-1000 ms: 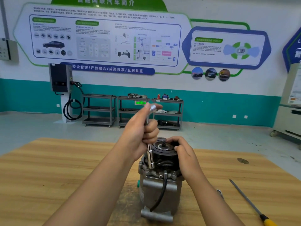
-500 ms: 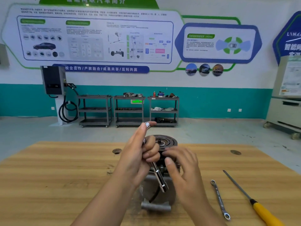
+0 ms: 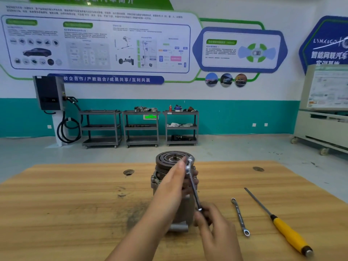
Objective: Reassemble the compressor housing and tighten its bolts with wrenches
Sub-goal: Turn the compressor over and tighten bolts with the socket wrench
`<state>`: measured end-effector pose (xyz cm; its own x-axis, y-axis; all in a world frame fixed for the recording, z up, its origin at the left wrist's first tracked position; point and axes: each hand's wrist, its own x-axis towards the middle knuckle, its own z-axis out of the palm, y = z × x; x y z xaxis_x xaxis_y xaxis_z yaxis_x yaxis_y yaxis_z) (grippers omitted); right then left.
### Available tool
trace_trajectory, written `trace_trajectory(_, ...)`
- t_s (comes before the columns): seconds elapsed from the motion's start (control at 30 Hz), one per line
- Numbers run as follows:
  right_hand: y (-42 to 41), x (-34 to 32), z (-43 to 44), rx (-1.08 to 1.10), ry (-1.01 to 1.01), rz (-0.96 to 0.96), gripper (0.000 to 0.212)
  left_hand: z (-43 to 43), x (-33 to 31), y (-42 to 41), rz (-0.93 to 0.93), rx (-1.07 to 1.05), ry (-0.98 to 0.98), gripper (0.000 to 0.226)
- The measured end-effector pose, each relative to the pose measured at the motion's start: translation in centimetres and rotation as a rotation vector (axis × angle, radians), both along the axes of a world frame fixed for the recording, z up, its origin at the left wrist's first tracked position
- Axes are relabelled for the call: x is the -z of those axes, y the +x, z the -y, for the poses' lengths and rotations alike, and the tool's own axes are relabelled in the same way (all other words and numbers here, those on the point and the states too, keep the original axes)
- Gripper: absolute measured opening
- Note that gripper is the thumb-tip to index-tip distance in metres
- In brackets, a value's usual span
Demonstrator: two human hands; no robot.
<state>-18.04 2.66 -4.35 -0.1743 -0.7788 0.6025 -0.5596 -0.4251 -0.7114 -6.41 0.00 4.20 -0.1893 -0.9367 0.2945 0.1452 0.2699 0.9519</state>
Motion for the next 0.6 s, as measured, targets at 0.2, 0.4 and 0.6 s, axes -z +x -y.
trace_trajectory(0.2,-3.9,0.4,1.4,0.154,0.249,0.176,0.014,-0.2,4.4,2.0,0.154,-0.513,-0.270,0.032)
trace_trajectory(0.4,-5.8,2.9,3.2,0.295,0.582,-0.254,0.021,1.3,10.4,3.5,0.228,-0.629,0.153,0.045)
trace_trajectory(0.6,-5.5,4.0,4.5,0.322,0.647,-0.467,0.020,1.0,13.3,2.6,0.325,-0.510,0.200,0.055)
